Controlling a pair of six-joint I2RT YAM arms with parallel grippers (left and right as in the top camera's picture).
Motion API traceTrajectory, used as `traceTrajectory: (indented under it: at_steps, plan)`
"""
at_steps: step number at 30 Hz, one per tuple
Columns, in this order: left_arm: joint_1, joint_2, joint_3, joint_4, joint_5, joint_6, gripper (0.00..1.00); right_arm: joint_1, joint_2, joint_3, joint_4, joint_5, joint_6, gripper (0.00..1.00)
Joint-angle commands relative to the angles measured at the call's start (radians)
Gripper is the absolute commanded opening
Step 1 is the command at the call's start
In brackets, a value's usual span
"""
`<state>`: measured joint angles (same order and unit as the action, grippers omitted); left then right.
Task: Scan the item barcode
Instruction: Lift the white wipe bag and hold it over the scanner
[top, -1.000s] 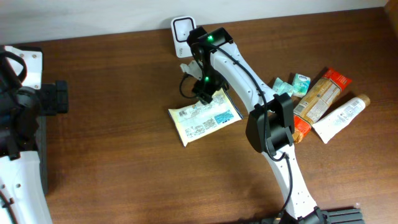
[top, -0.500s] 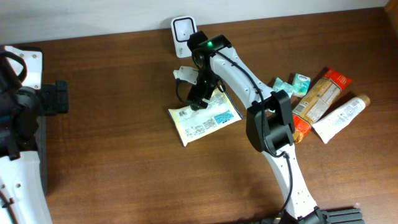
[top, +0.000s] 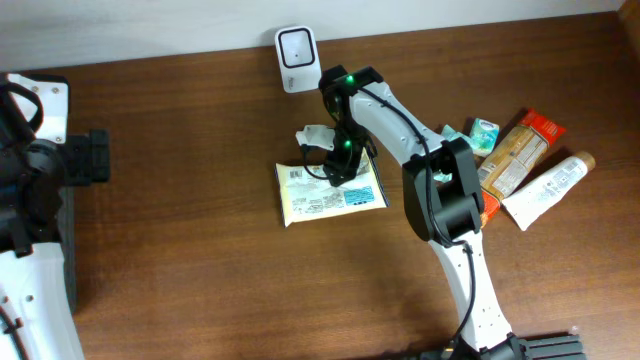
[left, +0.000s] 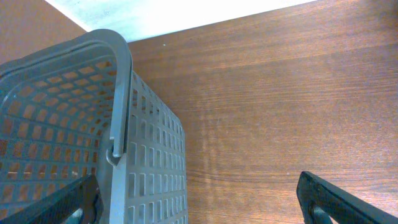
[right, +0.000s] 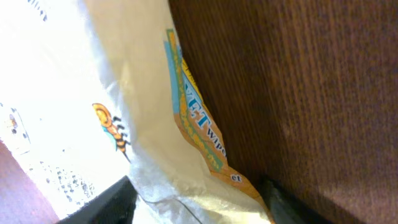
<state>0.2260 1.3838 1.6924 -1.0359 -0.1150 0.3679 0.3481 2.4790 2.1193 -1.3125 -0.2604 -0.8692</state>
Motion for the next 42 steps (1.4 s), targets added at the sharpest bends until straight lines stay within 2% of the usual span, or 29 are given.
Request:
traceTrajectory:
  at_steps: [1,4,7,10,16,19,24,28,31,32,36,40,42]
  plan:
    - [0.004,-0.003,0.010,0.001,0.006,0.012,0.99,-0.022,0.034,-0.035,0.005,-0.006,0.080,0.04]
    - [0.004,-0.003,0.010,0.001,0.006,0.012,0.99,-0.030,0.033,-0.007,-0.013,-0.074,0.251,0.04]
    - [0.004,-0.003,0.010,0.001,0.006,0.012,0.99,-0.030,0.029,0.077,-0.103,-0.214,0.340,0.04]
    - [0.004,-0.003,0.010,0.001,0.006,0.012,0.99,-0.036,0.025,0.212,-0.195,-0.283,0.566,0.04]
    - [0.004,-0.003,0.010,0.001,0.006,0.012,0.99,-0.043,-0.003,0.306,-0.274,-0.378,0.568,0.04]
    - [0.004,-0.003,0.010,0.001,0.006,0.012,0.99,-0.035,-0.068,0.446,-0.302,-0.418,0.564,0.04]
    - [0.004,-0.003,0.010,0.001,0.006,0.012,0.99,-0.035,-0.144,0.694,-0.361,-0.404,0.555,0.04]
    - [0.004,-0.003,0.010,0.001,0.006,0.012,0.99,-0.035,-0.177,0.801,-0.386,-0.402,0.557,0.04]
    - [0.004,-0.003,0.010,0.001,0.006,0.012,0.99,-0.035,-0.211,0.815,-0.386,-0.385,0.556,0.04]
    - [0.004,-0.003,0.010,0.001,0.006,0.012,0.99,-0.033,-0.214,0.815,-0.380,-0.326,0.557,0.04]
    - [0.004,-0.003,0.010,0.001,0.006,0.012,0.99,0.039,-0.180,0.806,-0.236,0.418,0.684,0.04]
    - [0.004,-0.003,0.010,0.001,0.006,0.012,0.99,0.084,-0.119,0.729,-0.039,0.843,0.700,0.04]
    - [0.004,-0.003,0.010,0.001,0.006,0.012,0.99,0.090,-0.095,0.667,0.081,0.988,0.635,0.04]
